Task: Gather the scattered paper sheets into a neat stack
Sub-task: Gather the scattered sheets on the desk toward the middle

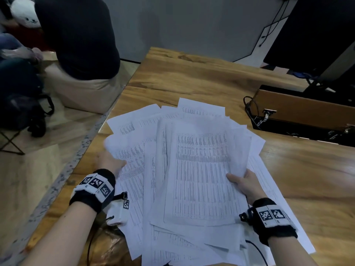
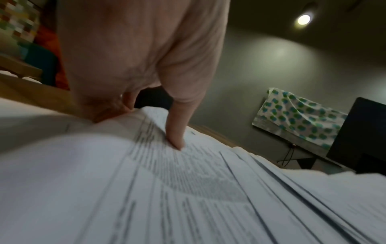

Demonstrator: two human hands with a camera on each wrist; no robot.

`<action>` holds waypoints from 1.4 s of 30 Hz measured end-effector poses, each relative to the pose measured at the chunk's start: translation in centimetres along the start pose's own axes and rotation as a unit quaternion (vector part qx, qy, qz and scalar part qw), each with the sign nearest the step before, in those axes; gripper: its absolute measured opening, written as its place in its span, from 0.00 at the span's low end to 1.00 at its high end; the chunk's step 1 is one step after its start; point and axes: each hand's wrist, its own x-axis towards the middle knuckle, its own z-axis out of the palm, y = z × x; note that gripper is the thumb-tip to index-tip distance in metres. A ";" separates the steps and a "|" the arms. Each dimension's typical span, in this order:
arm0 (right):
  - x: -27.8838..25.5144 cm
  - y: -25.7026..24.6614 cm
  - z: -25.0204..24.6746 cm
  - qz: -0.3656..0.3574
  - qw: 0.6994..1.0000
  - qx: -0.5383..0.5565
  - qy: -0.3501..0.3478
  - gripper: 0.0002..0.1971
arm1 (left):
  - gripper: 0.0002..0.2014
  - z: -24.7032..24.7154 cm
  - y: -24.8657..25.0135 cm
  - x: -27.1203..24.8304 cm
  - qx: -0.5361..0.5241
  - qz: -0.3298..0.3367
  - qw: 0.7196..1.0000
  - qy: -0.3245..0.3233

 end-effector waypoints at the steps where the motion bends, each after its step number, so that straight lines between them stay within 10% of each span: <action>1: 0.0 -0.2 0.0 0.000 1.000 0.002 -0.005 0.11 | 0.22 0.0 0.1 -0.1 -0.039 0.015 0.999 -0.010; 6: -0.3 -0.8 0.5 0.026 0.997 0.017 -0.064 0.13 | 0.14 0.7 1.4 -2.2 -0.086 0.115 0.985 -0.091; 14: -0.7 -0.5 0.2 0.052 0.991 0.066 -0.108 0.11 | 0.15 0.9 3.3 -4.8 -0.138 0.094 0.944 -0.284; 21: -1.1 -1.0 2.3 0.021 0.983 0.004 -0.182 0.16 | 0.46 3.6 3.5 -6.7 -0.187 0.052 0.940 -0.280; 29: -2.2 -1.2 4.1 -0.058 0.982 -0.010 -0.178 0.26 | 0.39 4.2 1.2 -5.5 -0.113 0.070 0.933 -0.335; 36: 1.1 0.0 -2.8 -0.039 0.953 -0.284 0.097 0.34 | 0.20 1.3 2.0 -4.4 -0.135 0.058 0.966 -0.214; 42: 1.3 2.6 -6.1 0.079 0.909 -0.398 0.097 0.44 | 0.21 0.3 2.0 -3.5 -0.162 0.007 0.957 -0.242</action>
